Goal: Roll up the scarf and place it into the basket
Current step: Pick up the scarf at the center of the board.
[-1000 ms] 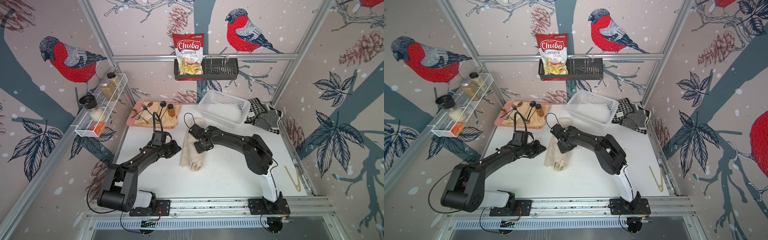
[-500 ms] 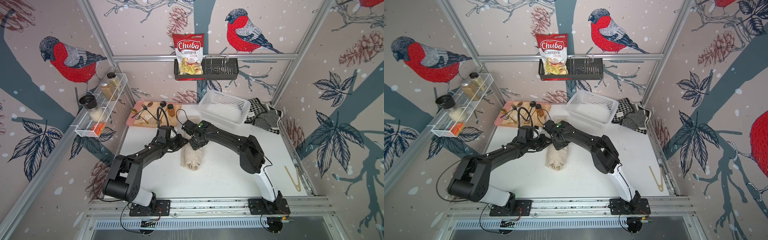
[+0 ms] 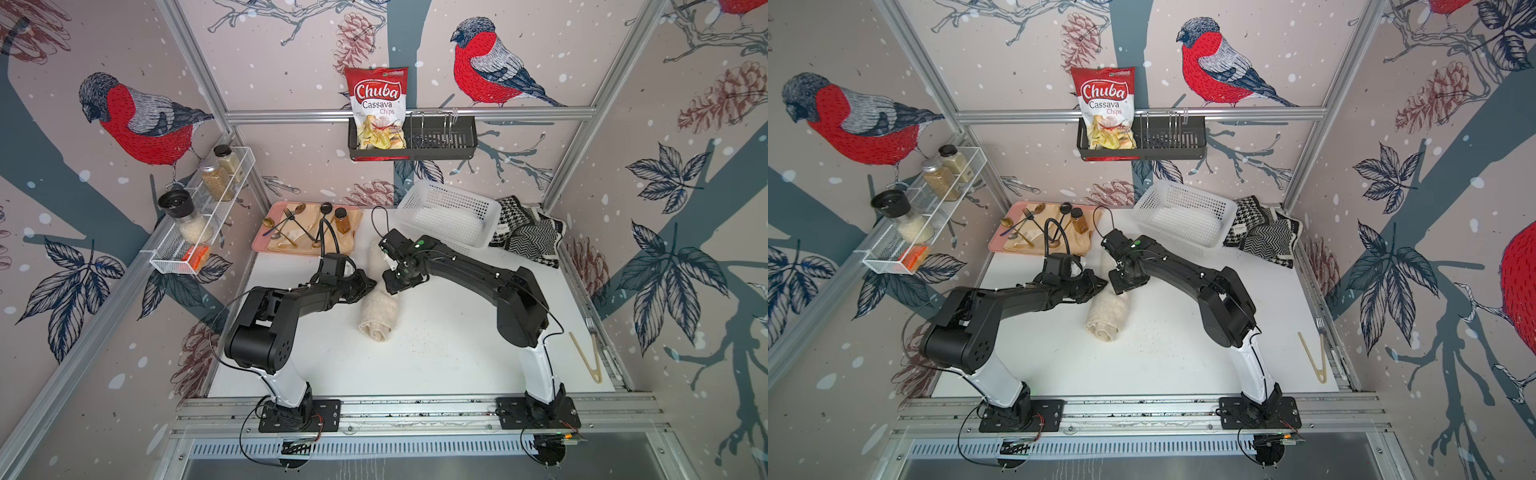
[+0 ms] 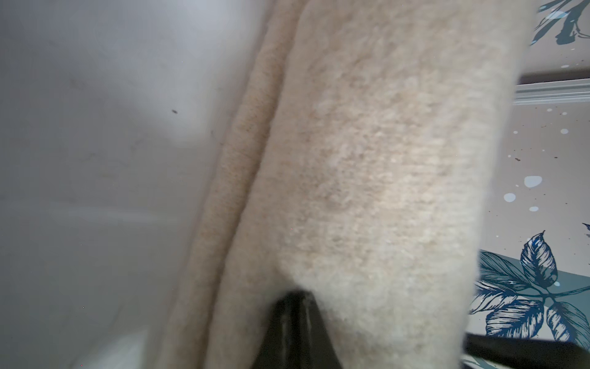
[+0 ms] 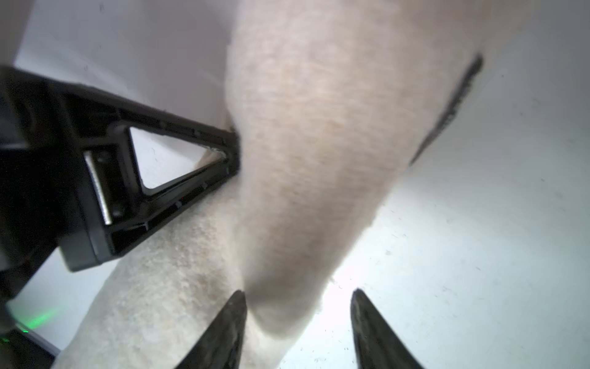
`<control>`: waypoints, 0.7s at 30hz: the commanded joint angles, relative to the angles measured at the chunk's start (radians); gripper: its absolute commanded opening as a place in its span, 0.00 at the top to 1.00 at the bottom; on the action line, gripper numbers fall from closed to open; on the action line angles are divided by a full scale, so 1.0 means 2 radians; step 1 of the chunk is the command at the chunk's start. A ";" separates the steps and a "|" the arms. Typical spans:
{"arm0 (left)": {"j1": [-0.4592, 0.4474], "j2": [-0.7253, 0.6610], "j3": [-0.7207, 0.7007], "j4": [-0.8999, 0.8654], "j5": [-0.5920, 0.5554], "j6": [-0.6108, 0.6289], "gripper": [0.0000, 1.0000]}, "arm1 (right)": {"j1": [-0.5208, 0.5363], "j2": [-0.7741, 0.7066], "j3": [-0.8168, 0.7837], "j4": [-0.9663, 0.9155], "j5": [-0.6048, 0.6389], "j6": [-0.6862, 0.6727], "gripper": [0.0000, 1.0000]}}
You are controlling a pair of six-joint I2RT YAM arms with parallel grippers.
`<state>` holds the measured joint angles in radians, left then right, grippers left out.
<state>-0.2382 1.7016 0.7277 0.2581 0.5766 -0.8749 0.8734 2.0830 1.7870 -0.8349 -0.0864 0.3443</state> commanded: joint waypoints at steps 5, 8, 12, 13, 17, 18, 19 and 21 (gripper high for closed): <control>0.003 0.023 -0.005 0.003 -0.011 0.003 0.90 | -0.059 -0.084 -0.125 0.140 -0.067 0.058 0.27; 0.004 0.026 -0.004 -0.004 -0.015 0.008 0.90 | -0.080 -0.089 -0.162 0.183 -0.107 0.067 0.18; 0.004 0.032 -0.011 -0.012 -0.020 0.015 0.90 | -0.091 -0.057 -0.170 0.225 -0.148 0.072 0.12; 0.005 0.033 -0.014 -0.011 -0.019 0.016 0.90 | -0.092 -0.050 -0.171 0.239 -0.162 0.074 0.12; 0.004 0.037 -0.028 -0.004 -0.013 0.022 0.91 | -0.092 -0.017 -0.180 0.310 -0.219 0.096 0.11; 0.004 0.035 -0.032 -0.005 -0.013 0.023 0.91 | -0.092 -0.008 -0.178 0.320 -0.230 0.102 0.11; 0.005 0.033 -0.036 -0.003 -0.014 0.024 0.91 | -0.089 -0.001 -0.177 0.329 -0.238 0.106 0.11; 0.003 0.024 -0.041 -0.003 -0.019 0.029 0.91 | -0.085 0.015 -0.173 0.339 -0.249 0.114 0.11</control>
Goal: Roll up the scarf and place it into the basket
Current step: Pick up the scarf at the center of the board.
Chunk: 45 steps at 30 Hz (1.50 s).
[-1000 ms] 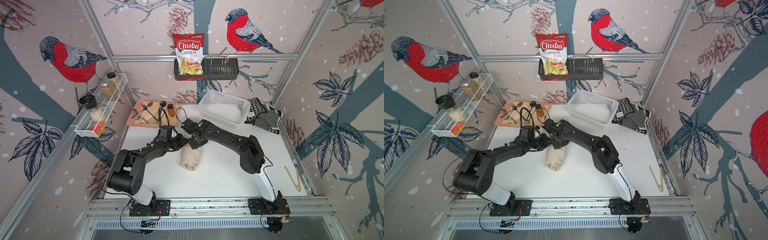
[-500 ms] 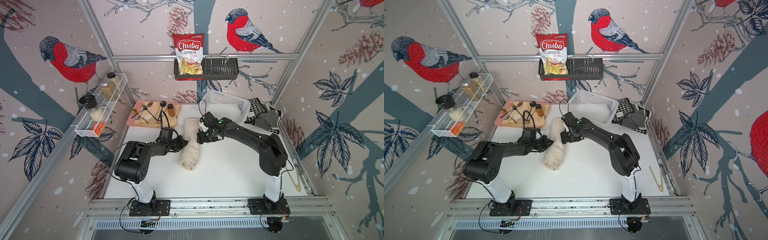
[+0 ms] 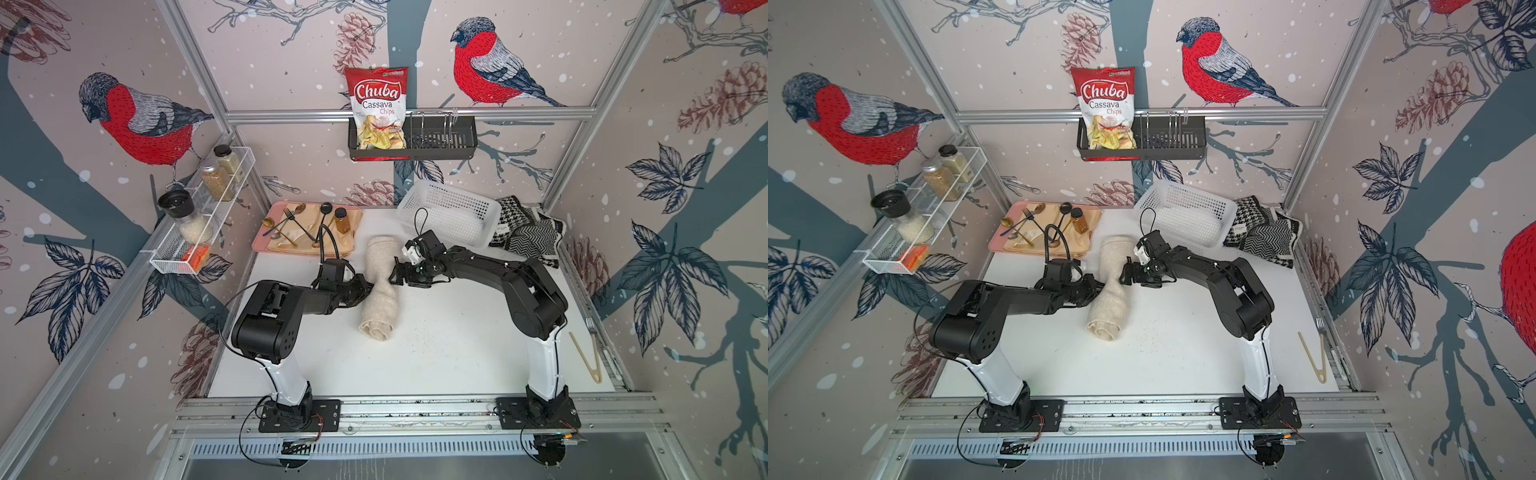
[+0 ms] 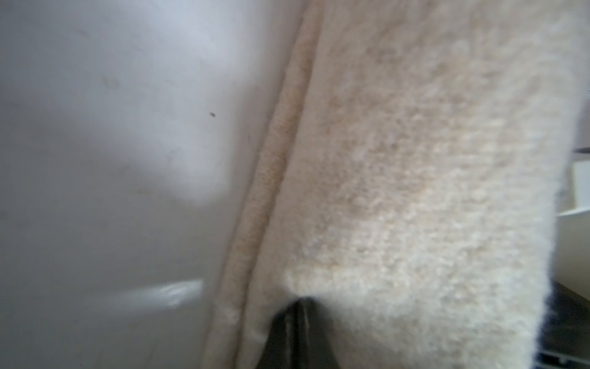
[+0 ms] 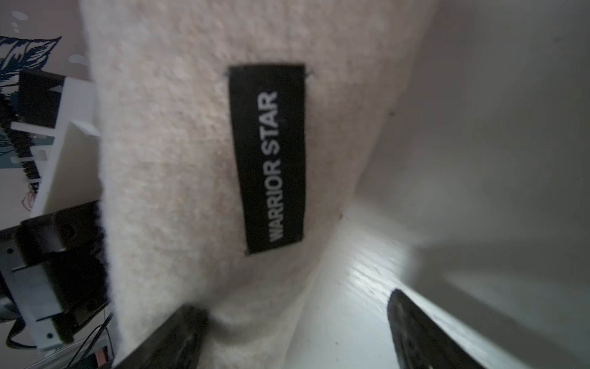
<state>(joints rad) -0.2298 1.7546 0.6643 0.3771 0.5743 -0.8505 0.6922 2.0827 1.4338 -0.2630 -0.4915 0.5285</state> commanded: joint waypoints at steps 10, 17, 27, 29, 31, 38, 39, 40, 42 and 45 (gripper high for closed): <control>-0.020 0.006 -0.015 -0.051 -0.022 0.015 0.91 | 0.047 0.091 0.053 0.050 -0.062 0.042 0.10; -0.026 0.003 -0.016 -0.047 -0.022 0.011 0.91 | 0.054 0.114 0.076 0.003 -0.024 0.023 0.84; 0.020 -0.119 0.004 -0.139 -0.013 0.039 0.90 | 0.021 0.065 0.196 -0.141 0.016 -0.082 1.00; 0.039 -0.158 0.016 -0.182 -0.020 0.054 0.90 | 0.012 0.064 0.257 -0.195 0.030 -0.116 1.00; 0.049 -0.188 0.032 -0.218 -0.035 0.071 0.90 | 0.004 0.075 0.327 -0.247 0.045 -0.151 1.00; 0.066 -0.222 0.041 -0.246 -0.039 0.076 0.89 | -0.057 0.111 0.535 -0.363 0.130 -0.235 1.00; 0.066 -0.220 0.037 -0.242 -0.037 0.074 0.89 | -0.067 0.103 0.527 -0.363 0.137 -0.239 1.00; 0.066 -0.219 0.032 -0.236 -0.035 0.072 0.89 | -0.077 0.096 0.519 -0.365 0.145 -0.248 1.00; 0.066 -0.213 0.022 -0.225 -0.030 0.066 0.89 | -0.086 0.090 0.505 -0.371 0.185 -0.257 1.00; 0.066 -0.201 0.019 -0.218 -0.022 0.063 0.89 | -0.091 0.092 0.498 -0.384 0.223 -0.274 1.00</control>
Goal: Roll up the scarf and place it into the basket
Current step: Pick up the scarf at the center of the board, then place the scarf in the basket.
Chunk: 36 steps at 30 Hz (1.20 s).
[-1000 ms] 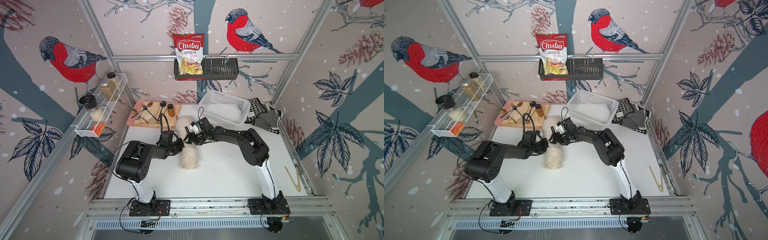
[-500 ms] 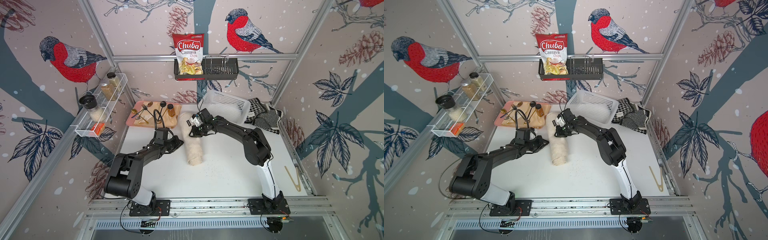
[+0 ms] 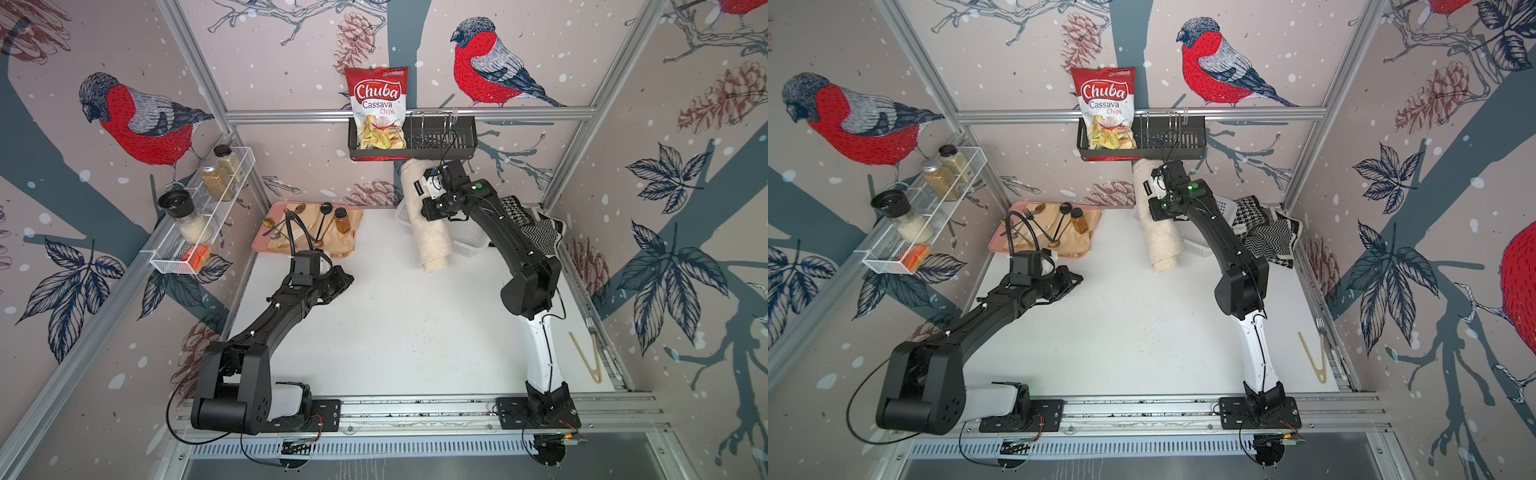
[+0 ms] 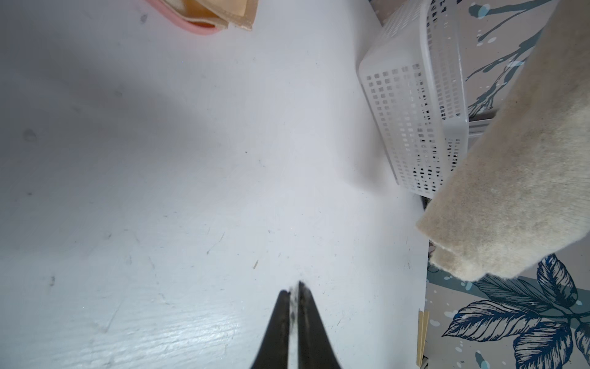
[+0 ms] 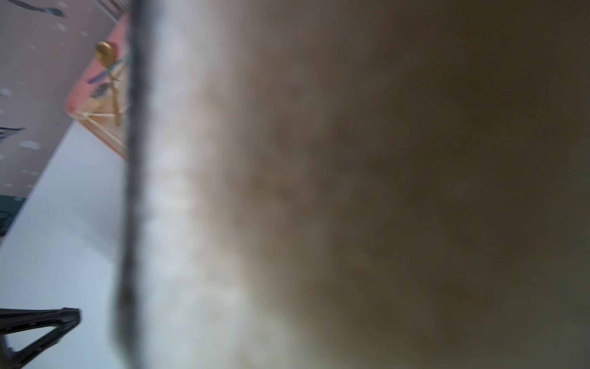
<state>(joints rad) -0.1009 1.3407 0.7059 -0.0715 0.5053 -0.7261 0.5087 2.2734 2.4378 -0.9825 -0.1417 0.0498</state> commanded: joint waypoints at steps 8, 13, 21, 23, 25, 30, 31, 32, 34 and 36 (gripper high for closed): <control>0.001 0.016 -0.002 0.007 0.007 0.004 0.89 | 0.036 -0.004 -0.017 -0.011 0.275 -0.092 1.00; 0.001 0.032 -0.005 0.017 0.012 0.003 0.89 | 0.081 -0.008 -0.068 0.035 0.458 -0.173 1.00; 0.001 0.048 -0.008 0.026 0.011 0.004 0.89 | 0.064 0.017 -0.092 0.157 0.590 -0.318 1.00; 0.001 0.054 -0.007 0.028 0.013 0.004 0.89 | 0.057 0.009 -0.115 0.212 0.597 -0.366 1.00; 0.001 0.057 -0.007 0.031 0.014 0.003 0.90 | 0.050 0.002 -0.146 0.268 0.584 -0.410 1.00; 0.001 0.056 -0.005 0.028 0.010 0.004 0.89 | 0.044 0.012 -0.155 0.347 0.570 -0.475 1.00; 0.001 0.055 -0.006 0.027 0.008 0.004 0.89 | 0.047 0.012 -0.152 0.349 0.563 -0.478 1.00; 0.001 0.056 -0.007 0.028 0.007 0.004 0.89 | 0.048 0.012 -0.154 0.355 0.557 -0.486 1.00; 0.002 0.060 -0.006 0.028 0.009 0.004 0.90 | 0.049 0.010 -0.172 0.395 0.555 -0.519 1.00; 0.001 0.065 -0.003 0.029 0.011 0.004 0.89 | 0.047 0.012 -0.188 0.425 0.542 -0.553 1.00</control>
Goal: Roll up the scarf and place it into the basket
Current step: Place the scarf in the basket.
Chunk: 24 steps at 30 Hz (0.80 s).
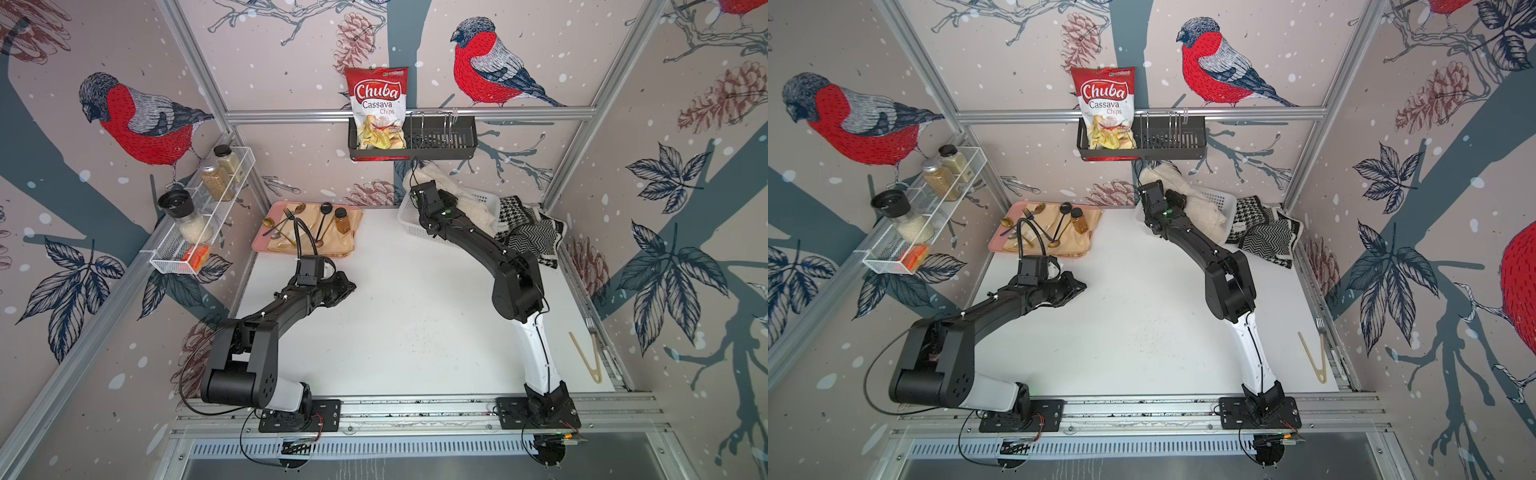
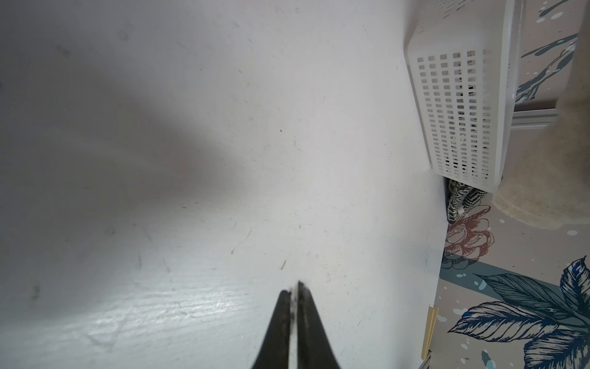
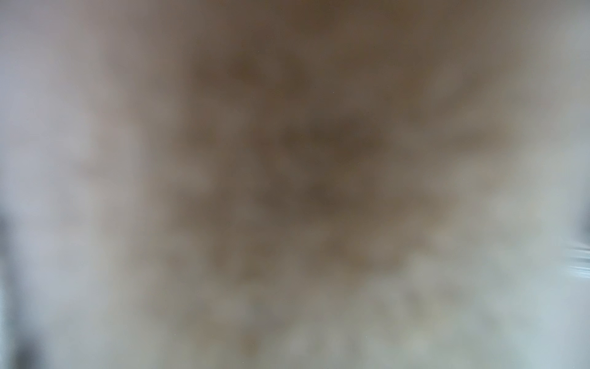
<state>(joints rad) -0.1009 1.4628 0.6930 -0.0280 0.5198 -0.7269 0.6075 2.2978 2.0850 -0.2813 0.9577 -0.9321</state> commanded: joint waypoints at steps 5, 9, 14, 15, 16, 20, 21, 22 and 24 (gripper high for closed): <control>0.001 0.002 0.006 0.005 0.000 0.005 0.89 | -0.022 0.063 0.079 0.051 -0.050 -0.063 1.00; 0.002 0.003 0.008 -0.002 -0.005 0.006 0.89 | -0.039 0.092 0.089 0.066 -0.068 -0.069 1.00; 0.002 0.007 0.018 -0.015 -0.011 0.009 0.89 | -0.058 0.131 0.130 0.039 -0.091 -0.049 1.00; 0.002 0.007 0.020 -0.016 -0.013 0.010 0.89 | -0.060 0.133 0.130 0.036 -0.091 -0.047 1.00; 0.002 0.006 0.020 -0.017 -0.015 0.009 0.90 | -0.064 0.133 0.124 0.033 -0.093 -0.046 1.00; 0.002 0.013 0.025 -0.017 -0.017 0.008 0.89 | -0.077 0.131 0.113 0.036 -0.097 -0.044 1.00; 0.002 0.016 0.028 -0.018 -0.017 0.008 0.90 | -0.079 0.132 0.116 0.038 -0.096 -0.044 0.97; 0.002 0.018 0.031 -0.019 -0.016 0.008 0.90 | -0.080 0.133 0.118 0.039 -0.094 -0.042 0.89; 0.002 0.020 0.034 -0.019 -0.017 0.007 0.90 | -0.080 0.135 0.128 0.032 -0.091 -0.030 0.52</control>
<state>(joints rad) -0.1001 1.4994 0.7467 -0.0643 0.4942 -0.7258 0.4469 2.5649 2.3196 -0.2295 0.7593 -1.0336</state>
